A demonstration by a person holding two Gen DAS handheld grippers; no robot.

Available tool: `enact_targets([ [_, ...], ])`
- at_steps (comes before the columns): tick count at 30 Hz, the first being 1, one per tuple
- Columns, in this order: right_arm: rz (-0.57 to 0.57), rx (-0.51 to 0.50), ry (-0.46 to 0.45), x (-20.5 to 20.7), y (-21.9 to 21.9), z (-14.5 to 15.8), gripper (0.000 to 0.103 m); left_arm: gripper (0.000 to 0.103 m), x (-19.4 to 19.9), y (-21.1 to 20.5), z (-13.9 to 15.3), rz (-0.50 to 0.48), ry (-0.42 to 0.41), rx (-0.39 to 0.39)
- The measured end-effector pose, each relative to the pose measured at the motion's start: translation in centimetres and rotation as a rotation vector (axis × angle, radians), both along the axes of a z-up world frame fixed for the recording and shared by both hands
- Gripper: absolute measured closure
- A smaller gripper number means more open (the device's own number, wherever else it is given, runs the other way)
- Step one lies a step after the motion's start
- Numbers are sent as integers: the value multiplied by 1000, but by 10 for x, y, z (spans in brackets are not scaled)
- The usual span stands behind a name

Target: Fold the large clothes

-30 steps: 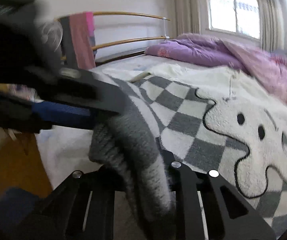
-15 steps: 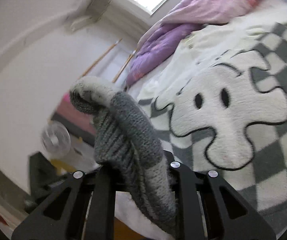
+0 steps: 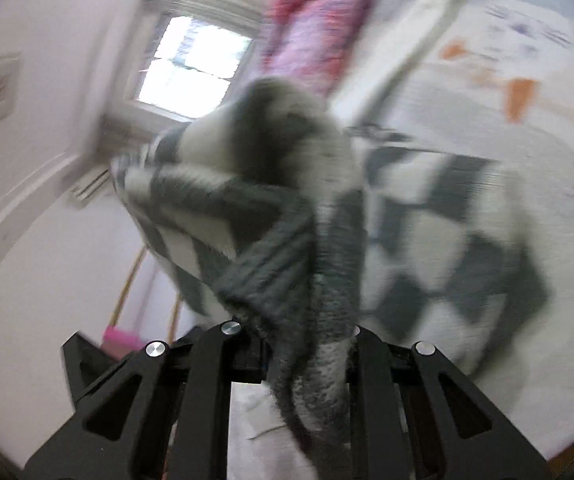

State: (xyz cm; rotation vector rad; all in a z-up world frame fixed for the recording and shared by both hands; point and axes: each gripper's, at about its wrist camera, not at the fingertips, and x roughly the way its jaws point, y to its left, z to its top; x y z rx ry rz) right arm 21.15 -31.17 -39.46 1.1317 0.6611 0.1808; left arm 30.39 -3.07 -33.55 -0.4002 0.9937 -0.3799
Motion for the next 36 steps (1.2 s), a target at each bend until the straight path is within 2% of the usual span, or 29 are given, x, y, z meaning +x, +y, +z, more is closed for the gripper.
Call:
enact_targets([
  [2, -15, 15, 79, 5, -9, -22, 88, 69, 1, -11, -17, -25, 44, 48],
  [4, -7, 15, 131, 10, -18, -40, 88, 69, 4, -21, -27, -49, 45, 63],
  [5, 11, 47, 134, 11, -20, -44, 87, 69, 6, -27, -29, -59, 38, 96],
  [6, 24, 61, 131, 10, -21, -44, 86, 69, 7, -35, -31, -69, 32, 152],
  [7, 39, 46, 130, 9, -22, -40, 85, 69, 7, -41, -31, -75, 31, 176],
  [8, 80, -8, 127, 8, -20, -30, 81, 69, 9, -46, -32, -86, 35, 194],
  [12, 166, -159, 137, -1, -23, 1, 79, 69, 21, -49, -40, -93, 63, 173],
  [15, 201, -264, 142, -21, -20, 24, 79, 69, 23, -52, -35, -113, 62, 172],
  [17, 200, -357, 148, -38, -15, 39, 79, 69, 23, -45, -23, -136, 55, 137],
  [19, 156, -472, 127, -51, -9, 58, 79, 69, 26, -38, -12, -154, 43, 75],
  [21, 135, -502, 61, -57, -13, 72, 79, 69, 32, -33, 3, -159, 13, 44],
  [22, 161, -502, 17, -54, -11, 84, 79, 69, 34, -32, 9, -163, -1, 37],
  [24, 208, -518, -45, -32, -2, 94, 82, 69, 50, -36, 22, -170, -35, 61],
  [27, 280, -542, -76, 26, 18, 104, 86, 69, 77, -51, 30, -183, -60, 110],
  [30, 336, -571, -25, 86, 32, 94, 86, 69, 109, -72, 26, -235, -39, 170],
  [31, 356, -582, 29, 104, 36, 85, 86, 69, 116, -77, 22, -251, -24, 192],
  [33, 370, -573, 83, 120, 36, 72, 86, 69, 135, -89, 8, -286, 10, 244],
  [35, 383, -627, 174, 140, 41, 50, 86, 69, 146, -90, -3, -291, 48, 240],
  [36, 374, -611, 214, 147, 36, 33, 89, 69, 155, -89, -9, -279, 77, 210],
])
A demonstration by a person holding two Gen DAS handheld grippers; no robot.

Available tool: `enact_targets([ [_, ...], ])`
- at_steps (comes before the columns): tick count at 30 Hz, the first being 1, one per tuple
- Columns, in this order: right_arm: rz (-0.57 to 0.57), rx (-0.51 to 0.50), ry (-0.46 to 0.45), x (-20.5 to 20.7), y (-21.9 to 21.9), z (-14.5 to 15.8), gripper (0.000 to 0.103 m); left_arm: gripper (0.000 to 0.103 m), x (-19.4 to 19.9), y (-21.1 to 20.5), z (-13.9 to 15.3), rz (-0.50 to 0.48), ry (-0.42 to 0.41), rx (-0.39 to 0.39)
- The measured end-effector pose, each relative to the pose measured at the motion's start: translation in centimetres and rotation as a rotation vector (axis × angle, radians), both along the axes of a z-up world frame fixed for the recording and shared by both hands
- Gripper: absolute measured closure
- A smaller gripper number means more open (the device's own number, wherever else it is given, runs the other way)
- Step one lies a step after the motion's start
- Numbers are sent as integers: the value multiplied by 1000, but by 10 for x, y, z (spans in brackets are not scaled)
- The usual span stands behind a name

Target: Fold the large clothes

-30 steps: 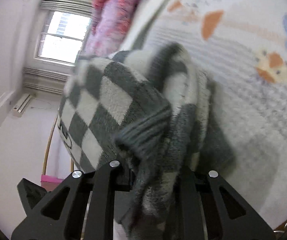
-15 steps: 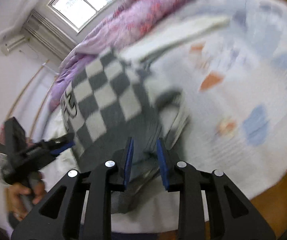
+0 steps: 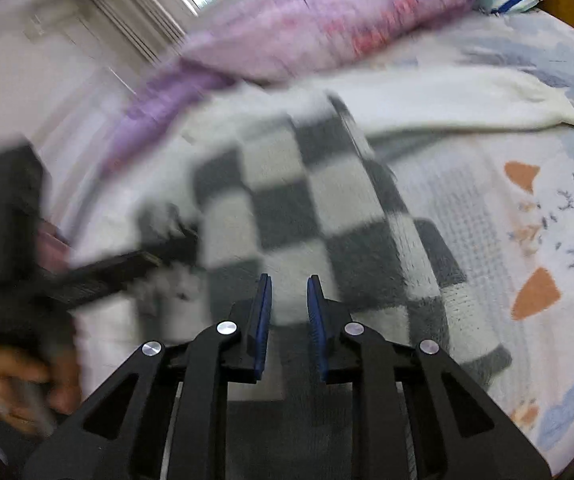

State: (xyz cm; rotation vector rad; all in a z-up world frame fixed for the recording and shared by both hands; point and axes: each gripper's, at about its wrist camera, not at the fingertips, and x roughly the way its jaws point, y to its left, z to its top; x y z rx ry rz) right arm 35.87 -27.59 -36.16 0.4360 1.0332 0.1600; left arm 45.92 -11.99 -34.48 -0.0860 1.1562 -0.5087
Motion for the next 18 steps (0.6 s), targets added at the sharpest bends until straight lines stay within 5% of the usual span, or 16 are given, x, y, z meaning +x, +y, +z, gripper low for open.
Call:
enact_targets([
  [3, -37, 34, 22, 0, -15, -19, 102, 73, 7, 5, -13, 17, 33, -47],
  [8, -47, 120, 14, -5, -29, -20, 103, 72, 1, 4, -12, 4, 1, -54],
  [10, -45, 193, -7, -24, -38, -10, 99, 56, -11, 7, -4, -6, -18, -77],
  [11, -53, 203, -18, -37, -42, -4, 93, 49, -20, 9, 2, -14, -35, -90],
  [12, -62, 213, -40, -53, -46, 2, 79, 37, -30, 10, 8, -20, -56, -104],
  [14, -74, 238, -84, -80, -53, 13, 53, 30, -51, 12, 16, -16, -86, -96],
  [18, -122, 219, -86, -133, -67, 10, 41, 29, -97, 24, 19, 3, -142, -66],
])
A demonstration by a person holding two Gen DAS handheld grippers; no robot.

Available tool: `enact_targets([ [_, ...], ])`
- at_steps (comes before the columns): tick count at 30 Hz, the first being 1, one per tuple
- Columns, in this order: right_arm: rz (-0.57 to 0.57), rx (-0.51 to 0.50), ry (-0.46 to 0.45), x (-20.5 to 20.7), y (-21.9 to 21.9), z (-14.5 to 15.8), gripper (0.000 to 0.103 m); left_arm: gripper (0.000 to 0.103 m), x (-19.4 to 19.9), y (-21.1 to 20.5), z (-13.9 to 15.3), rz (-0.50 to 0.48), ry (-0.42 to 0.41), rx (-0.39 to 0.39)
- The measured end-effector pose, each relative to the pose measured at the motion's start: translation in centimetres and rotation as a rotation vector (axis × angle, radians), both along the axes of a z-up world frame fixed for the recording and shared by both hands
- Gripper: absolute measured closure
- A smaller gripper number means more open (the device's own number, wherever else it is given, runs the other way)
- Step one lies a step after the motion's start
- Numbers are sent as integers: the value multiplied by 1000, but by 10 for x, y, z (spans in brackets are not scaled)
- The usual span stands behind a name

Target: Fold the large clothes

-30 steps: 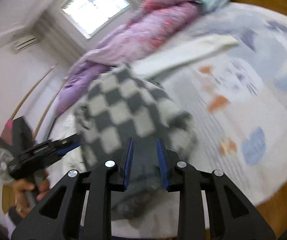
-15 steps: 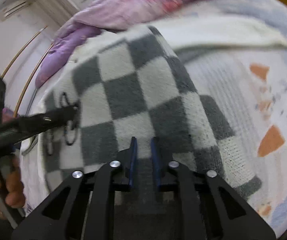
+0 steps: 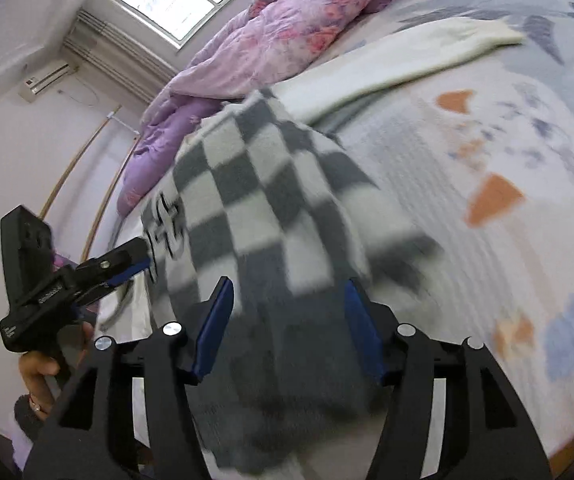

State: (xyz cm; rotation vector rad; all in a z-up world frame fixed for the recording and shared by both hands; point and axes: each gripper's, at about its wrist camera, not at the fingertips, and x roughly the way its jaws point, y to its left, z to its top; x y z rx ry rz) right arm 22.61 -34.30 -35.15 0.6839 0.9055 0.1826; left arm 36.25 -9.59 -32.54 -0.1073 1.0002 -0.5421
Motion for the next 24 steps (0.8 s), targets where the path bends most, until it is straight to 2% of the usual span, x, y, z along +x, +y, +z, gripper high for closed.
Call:
enact_targets([
  [1, -33, 1, 24, -9, -3, -7, 38, 26, -9, 4, 0, 12, -7, -4],
  [4, -69, 66, 103, -19, -7, -36, 36, 23, -32, 19, -8, 80, -2, -13],
  [5, -79, 100, 146, -21, -7, -49, 36, 23, -36, 24, -13, 103, 11, -14],
  [8, -80, 223, 172, -23, -9, -72, 36, 23, -41, 40, -28, 174, 72, -5],
  [9, -86, 268, 164, -22, -11, -76, 32, 23, -41, 44, -30, 187, 85, -14],
  [12, -83, 360, 147, -17, -17, -85, 30, 23, -35, 60, -38, 240, 120, -39],
  [18, -106, 480, 78, 3, -25, -96, 28, 23, -7, 84, -46, 299, 149, -126],
  [22, -87, 448, 68, 13, -20, -96, 27, 23, 19, 90, -50, 333, 165, -148],
  [24, -93, 385, 68, 16, -16, -91, 38, 22, 31, 87, -52, 324, 166, -156],
])
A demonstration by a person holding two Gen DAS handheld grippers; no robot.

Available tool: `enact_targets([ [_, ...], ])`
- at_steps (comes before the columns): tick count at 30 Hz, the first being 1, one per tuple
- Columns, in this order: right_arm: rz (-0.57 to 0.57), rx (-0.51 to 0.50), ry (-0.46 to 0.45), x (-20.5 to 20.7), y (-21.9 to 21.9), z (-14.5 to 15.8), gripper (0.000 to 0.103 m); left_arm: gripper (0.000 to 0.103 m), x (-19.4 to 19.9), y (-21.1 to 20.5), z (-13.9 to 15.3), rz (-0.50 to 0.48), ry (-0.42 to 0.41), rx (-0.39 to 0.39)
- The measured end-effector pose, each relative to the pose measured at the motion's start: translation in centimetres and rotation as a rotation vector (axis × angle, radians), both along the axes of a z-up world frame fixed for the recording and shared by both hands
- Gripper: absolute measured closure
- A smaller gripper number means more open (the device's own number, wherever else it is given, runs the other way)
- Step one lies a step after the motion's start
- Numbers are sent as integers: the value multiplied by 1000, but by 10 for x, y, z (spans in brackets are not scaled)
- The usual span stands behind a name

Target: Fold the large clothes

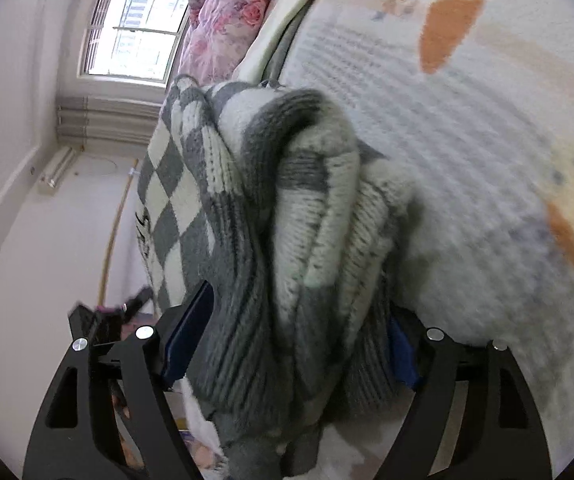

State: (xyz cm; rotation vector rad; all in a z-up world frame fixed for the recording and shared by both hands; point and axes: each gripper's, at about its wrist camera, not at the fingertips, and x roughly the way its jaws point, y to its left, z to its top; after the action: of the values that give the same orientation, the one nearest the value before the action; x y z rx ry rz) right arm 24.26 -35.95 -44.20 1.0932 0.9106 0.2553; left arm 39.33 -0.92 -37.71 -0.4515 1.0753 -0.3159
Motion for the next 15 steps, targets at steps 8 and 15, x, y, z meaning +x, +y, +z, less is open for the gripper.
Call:
enact_targets([
  [8, 10, -34, 4, 13, 6, 2, 50, 5, 38, -12, -20, -7, 40, -43],
  [15, 32, -145, -24, 2, 15, 24, 63, 25, 30, -12, -27, 1, -15, -74],
])
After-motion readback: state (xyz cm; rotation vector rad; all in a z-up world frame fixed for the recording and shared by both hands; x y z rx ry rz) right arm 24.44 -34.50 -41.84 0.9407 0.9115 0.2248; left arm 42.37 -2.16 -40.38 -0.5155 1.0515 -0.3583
